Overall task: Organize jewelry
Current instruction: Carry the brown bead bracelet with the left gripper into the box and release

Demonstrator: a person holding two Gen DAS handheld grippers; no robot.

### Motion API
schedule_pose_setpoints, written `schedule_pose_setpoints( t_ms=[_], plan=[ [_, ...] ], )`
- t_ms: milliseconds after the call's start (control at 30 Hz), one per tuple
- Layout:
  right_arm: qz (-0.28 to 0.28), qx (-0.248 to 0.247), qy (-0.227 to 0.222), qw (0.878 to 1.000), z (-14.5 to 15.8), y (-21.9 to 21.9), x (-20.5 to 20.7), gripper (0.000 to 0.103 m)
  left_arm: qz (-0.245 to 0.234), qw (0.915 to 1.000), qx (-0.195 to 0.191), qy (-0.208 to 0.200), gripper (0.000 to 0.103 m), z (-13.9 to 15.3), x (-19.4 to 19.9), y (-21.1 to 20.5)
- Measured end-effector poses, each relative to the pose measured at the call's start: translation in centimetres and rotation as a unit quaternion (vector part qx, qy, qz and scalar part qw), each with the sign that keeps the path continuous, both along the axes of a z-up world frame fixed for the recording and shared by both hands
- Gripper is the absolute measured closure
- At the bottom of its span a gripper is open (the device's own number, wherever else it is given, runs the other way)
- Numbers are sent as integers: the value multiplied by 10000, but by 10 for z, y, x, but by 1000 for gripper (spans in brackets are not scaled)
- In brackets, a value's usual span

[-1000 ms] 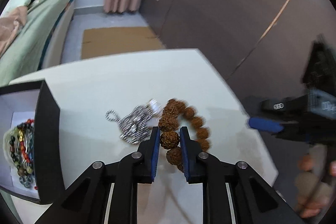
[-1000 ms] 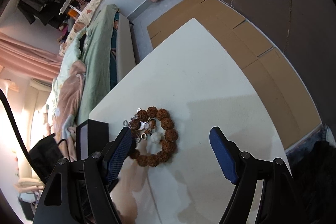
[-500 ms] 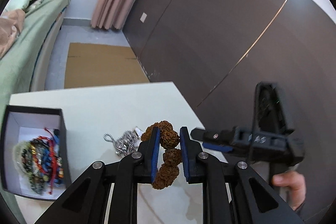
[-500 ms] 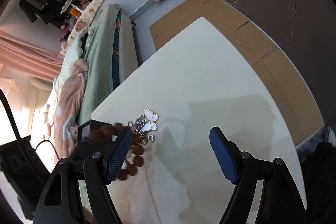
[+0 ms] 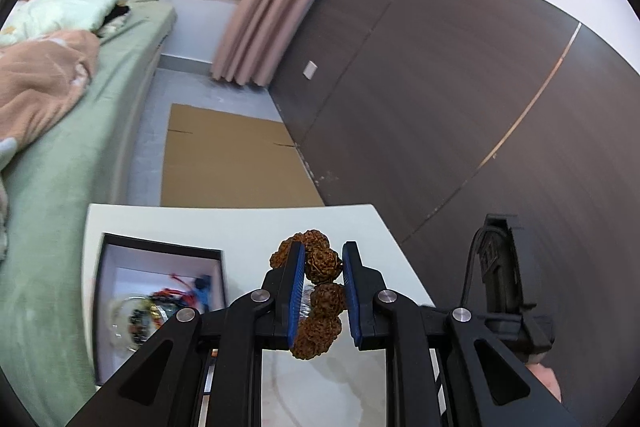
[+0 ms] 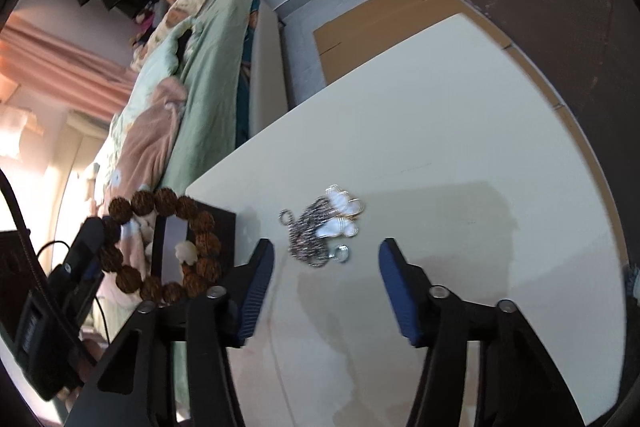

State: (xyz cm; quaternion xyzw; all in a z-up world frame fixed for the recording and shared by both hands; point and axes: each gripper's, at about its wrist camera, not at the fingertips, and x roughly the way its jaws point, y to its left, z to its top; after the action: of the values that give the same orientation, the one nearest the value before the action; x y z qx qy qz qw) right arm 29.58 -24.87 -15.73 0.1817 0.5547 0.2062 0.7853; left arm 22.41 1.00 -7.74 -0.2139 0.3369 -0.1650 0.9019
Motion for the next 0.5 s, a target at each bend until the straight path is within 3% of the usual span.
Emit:
schedule_pose_setpoints(
  t_ms=[100,333,500],
  plan=[
    [121,61,104,9999,-8,14,0,61,97,10000,-3,-25,84,1,-3,10],
    [83,-218,164,9996,-21,38,8,61,244,9997,-47,-61,84,3,-8,31],
    [119,-455,185,9987,-29,51,11,68,378,9992,-69,-52,84,5,-11,46]
  ],
)
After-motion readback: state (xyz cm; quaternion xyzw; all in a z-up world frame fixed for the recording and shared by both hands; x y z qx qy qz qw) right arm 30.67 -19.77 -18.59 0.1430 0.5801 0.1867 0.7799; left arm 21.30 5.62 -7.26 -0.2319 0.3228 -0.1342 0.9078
